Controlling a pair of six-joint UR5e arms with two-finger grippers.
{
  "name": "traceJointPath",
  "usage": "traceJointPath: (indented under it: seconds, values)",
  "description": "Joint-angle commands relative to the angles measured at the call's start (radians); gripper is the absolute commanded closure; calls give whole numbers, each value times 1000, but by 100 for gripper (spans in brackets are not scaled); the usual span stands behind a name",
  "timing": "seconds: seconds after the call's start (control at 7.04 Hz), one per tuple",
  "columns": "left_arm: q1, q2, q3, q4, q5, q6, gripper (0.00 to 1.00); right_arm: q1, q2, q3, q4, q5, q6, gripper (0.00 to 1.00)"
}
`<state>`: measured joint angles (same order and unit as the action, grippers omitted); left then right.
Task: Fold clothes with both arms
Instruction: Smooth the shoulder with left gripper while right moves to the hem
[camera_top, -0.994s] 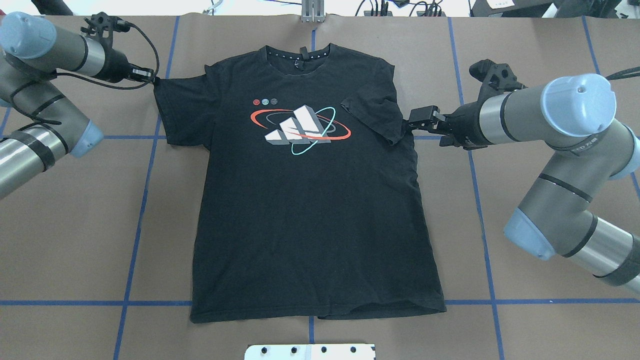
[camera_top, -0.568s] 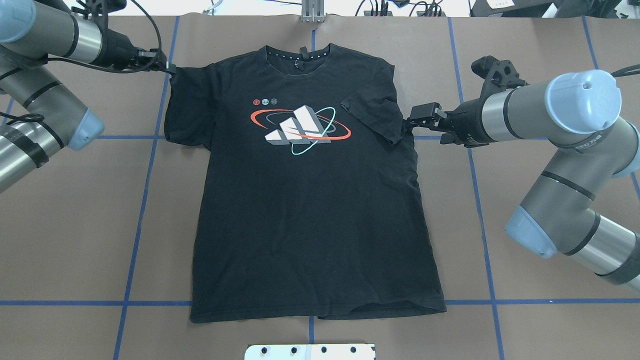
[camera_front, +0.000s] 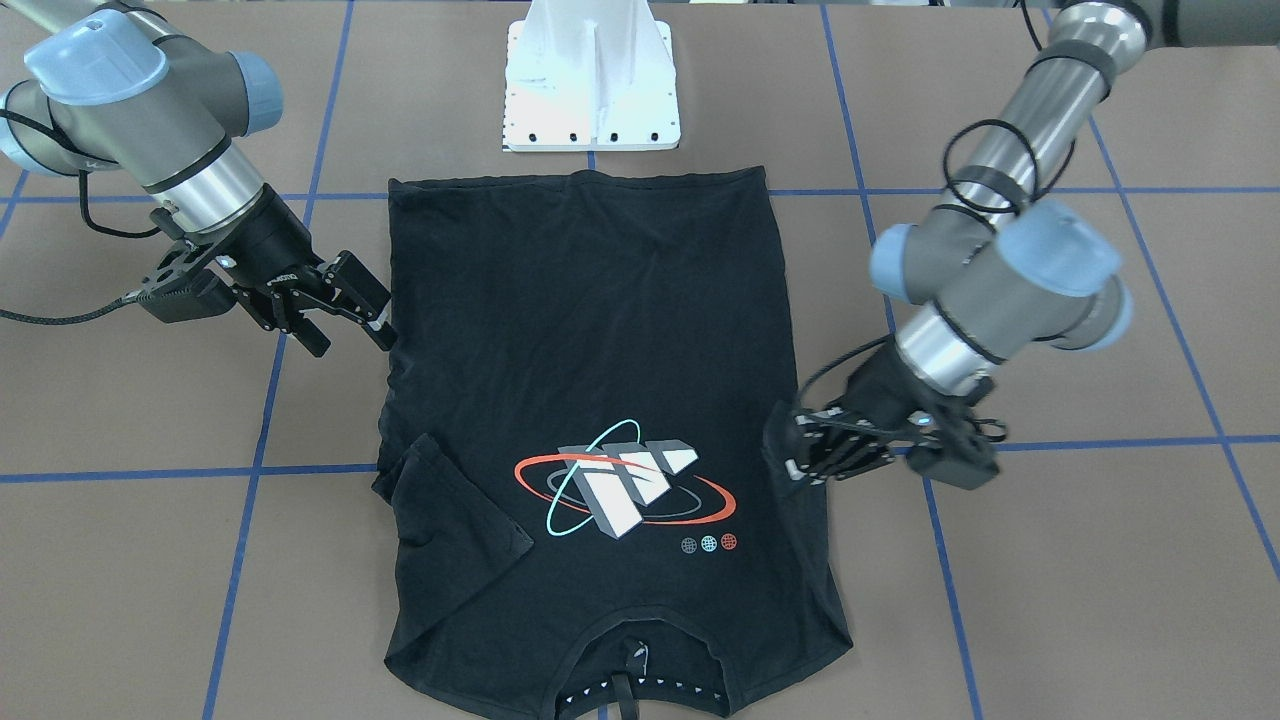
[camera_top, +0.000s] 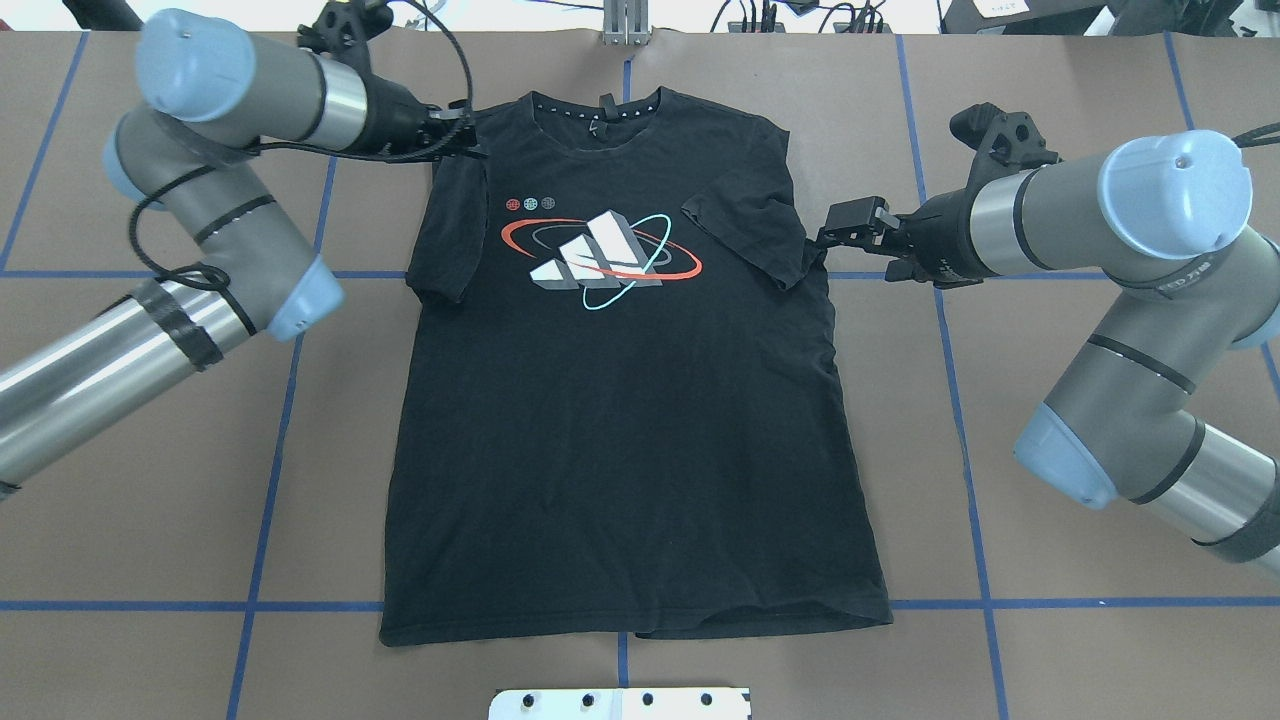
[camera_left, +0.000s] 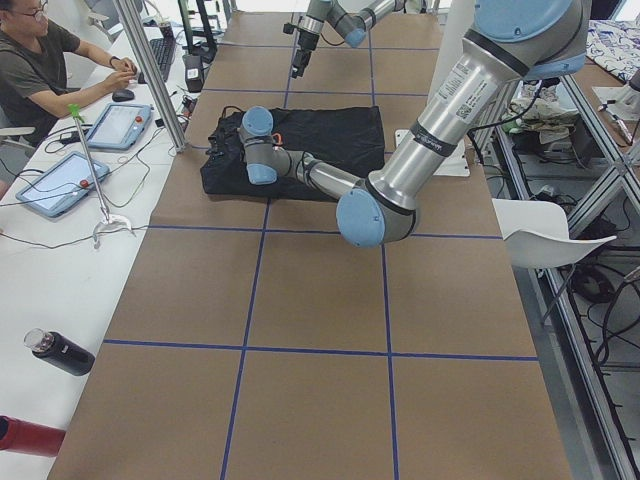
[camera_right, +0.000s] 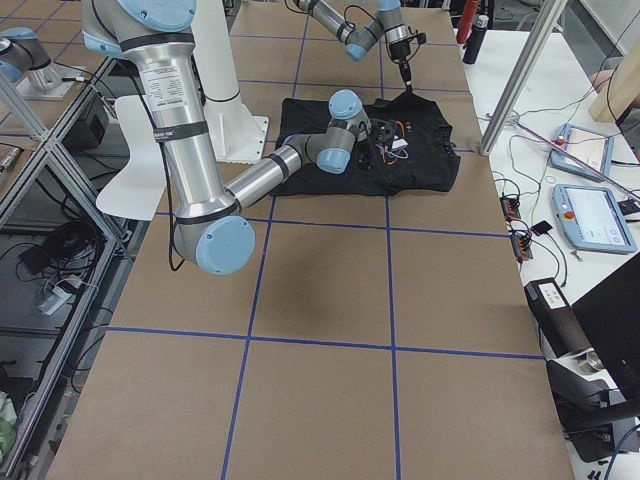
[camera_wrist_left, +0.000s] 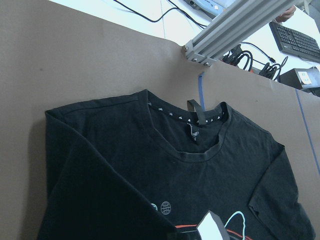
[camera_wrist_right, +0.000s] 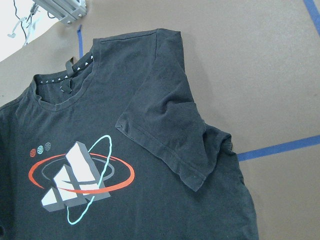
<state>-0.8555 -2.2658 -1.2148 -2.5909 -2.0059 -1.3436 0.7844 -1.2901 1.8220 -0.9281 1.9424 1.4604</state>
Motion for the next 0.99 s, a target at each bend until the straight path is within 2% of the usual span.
traceJointPath:
  seconds: [0.0, 0.14, 0.28, 0.43, 0.71, 0.85]
  values:
    - [61, -15, 3, 26, 102, -2, 59, -1, 2, -3, 0, 0, 0, 0]
    - [67, -15, -3, 22, 102, -3, 28, -4, 6, -4, -2, -2, 9, 0]
    - [65, -5, -50, 28, 99, -6, 23, -4, 15, 3, -23, 0, 15, 0]
    - [67, 59, -174, 41, 78, -8, 23, -7, 38, 13, -94, 0, 34, 0]
    - [64, 185, -380, 121, 39, -9, 23, -86, 41, 83, -229, -9, 194, 0]
    - [64, 213, -447, 174, 38, -9, 21, -168, 25, 112, -259, -90, 324, 0]
